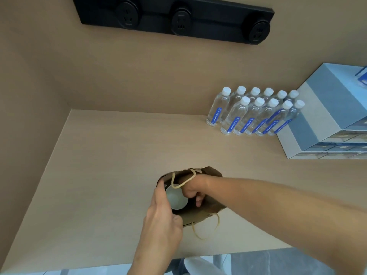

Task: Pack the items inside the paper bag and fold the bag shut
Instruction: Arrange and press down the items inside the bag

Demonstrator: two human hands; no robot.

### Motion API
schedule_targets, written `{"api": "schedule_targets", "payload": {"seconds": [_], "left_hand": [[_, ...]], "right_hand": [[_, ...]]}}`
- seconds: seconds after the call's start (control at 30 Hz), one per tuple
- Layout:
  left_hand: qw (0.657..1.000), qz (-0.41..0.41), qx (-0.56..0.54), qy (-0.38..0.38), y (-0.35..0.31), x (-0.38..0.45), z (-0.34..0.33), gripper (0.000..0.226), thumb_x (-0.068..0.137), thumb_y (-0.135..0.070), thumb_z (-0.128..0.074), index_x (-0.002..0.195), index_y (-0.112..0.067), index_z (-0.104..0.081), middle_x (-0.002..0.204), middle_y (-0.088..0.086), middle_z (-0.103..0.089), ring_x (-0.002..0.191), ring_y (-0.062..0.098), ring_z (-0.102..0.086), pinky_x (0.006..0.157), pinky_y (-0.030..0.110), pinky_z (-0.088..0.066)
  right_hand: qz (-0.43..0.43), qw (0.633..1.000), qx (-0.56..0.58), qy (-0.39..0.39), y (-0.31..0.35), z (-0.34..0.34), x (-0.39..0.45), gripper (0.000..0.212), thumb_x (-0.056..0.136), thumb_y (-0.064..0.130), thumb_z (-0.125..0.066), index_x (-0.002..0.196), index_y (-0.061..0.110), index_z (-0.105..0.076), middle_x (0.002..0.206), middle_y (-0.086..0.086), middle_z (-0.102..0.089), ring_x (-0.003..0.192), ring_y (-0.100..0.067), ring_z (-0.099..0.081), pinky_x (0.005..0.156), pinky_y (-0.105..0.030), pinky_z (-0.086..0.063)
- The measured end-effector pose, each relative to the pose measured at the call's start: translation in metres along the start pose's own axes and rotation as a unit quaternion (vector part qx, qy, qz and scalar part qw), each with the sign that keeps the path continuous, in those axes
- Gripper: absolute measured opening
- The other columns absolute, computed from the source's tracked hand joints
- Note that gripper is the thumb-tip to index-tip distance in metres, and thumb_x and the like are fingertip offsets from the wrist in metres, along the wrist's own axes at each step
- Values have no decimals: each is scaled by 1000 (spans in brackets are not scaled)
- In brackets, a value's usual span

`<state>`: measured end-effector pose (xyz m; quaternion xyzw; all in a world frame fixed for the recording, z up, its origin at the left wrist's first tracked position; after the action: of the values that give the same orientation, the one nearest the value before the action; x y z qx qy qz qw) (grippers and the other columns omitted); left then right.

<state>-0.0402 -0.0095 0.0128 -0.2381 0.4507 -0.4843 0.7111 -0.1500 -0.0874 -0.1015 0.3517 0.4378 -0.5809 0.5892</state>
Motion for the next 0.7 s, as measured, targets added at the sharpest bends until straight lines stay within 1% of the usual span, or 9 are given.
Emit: {"api": "schedule_targets", "payload": {"seconds": [0.1, 0.2, 0.27, 0.3, 0.4, 0.47, 0.5, 0.57, 0.7], "left_hand": [[1000, 12, -1, -5, 4, 1, 1, 89, 75, 2, -42, 140, -51, -11, 118, 2, -52, 79, 33, -69, 74, 45, -61], [1000, 15, -5, -10, 6, 1, 5, 88, 74, 2, -42, 135, -55, -14, 100, 0, -56, 66, 29, -70, 69, 45, -61], [1000, 15, -10, -10, 5, 1, 7, 89, 73, 2, -42, 134, -56, -15, 96, -4, -57, 65, 28, -70, 68, 44, -62], [1000, 16, -12, -10, 5, 2, 7, 90, 72, 3, -41, 135, -56, -15, 98, -3, -58, 67, 30, -71, 69, 44, -62], [1000, 14, -10, -11, 5, 4, 11, 92, 72, 4, -41, 137, -56, -14, 101, 5, -60, 72, 32, -72, 73, 41, -61], [1000, 17, -7, -7, 5, 7, 13, 92, 73, 4, -41, 140, -52, -12, 105, 7, -60, 72, 33, -72, 73, 39, -60], [1000, 17, -5, -4, 4, 8, 13, 90, 74, 4, -41, 142, -48, -14, 107, 8, -60, 71, 32, -72, 72, 39, -61], [1000, 13, 1, 2, 0, 8, 12, 87, 74, 4, -41, 143, -43, -18, 106, 5, -60, 67, 29, -72, 68, 40, -62], [1000, 7, 2, 11, -6, 6, 4, 88, 74, 5, -41, 141, -48, -17, 106, 1, -57, 76, 32, -71, 72, 41, -62]], "right_hand": [[9, 997, 76, -1, 5, -7, 8, 40, 101, 7, -29, 139, -6, -30, 133, -24, -57, 55, -23, -54, 49, -27, -43], [20, 995, 102, -2, 6, -10, 3, 35, 98, 3, -39, 133, -6, -39, 132, -25, -56, 81, -34, -69, 36, -23, -45], [49, 997, 44, -36, 11, 2, -9, 32, 95, 4, -46, 126, -4, -49, 119, -22, -65, 70, -31, -66, 33, -26, -46], [64, 995, -23, -69, 16, 12, -18, 31, 94, 6, -48, 123, -2, -54, 108, -20, -68, 64, -28, -62, 40, -29, -50], [159, 959, -166, -166, 45, 29, -51, 21, 88, 10, -55, 107, 4, -64, 107, -16, -66, 88, -32, -66, 71, -37, -58], [219, 960, -126, -121, 58, 16, -60, 10, 87, 5, -53, 83, 3, -62, 90, -17, -67, 67, -29, -64, 55, -32, -56], [226, 968, -84, -70, 59, 6, -58, 12, 89, 1, -50, 84, 0, -61, 79, -17, -66, 54, -25, -59, 45, -28, -52], [205, 978, -30, -1, 54, -8, -48, 22, 91, -5, -44, 106, -2, -60, 68, -14, -58, 44, -20, -51, 37, -23, -46], [146, 987, 23, 57, 47, -20, -27, 28, 97, 8, -44, 120, -3, -55, 93, -15, -57, 55, -18, -50, 45, -24, -46]]}}
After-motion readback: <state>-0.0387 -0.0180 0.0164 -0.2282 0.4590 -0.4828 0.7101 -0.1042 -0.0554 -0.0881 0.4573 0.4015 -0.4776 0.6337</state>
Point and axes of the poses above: each hand's wrist, its own x-axis towards the middle knuckle, its own z-axis out of the back of the hand, y = z × x, the point moved 10 cm from there along x, towards the middle knuckle
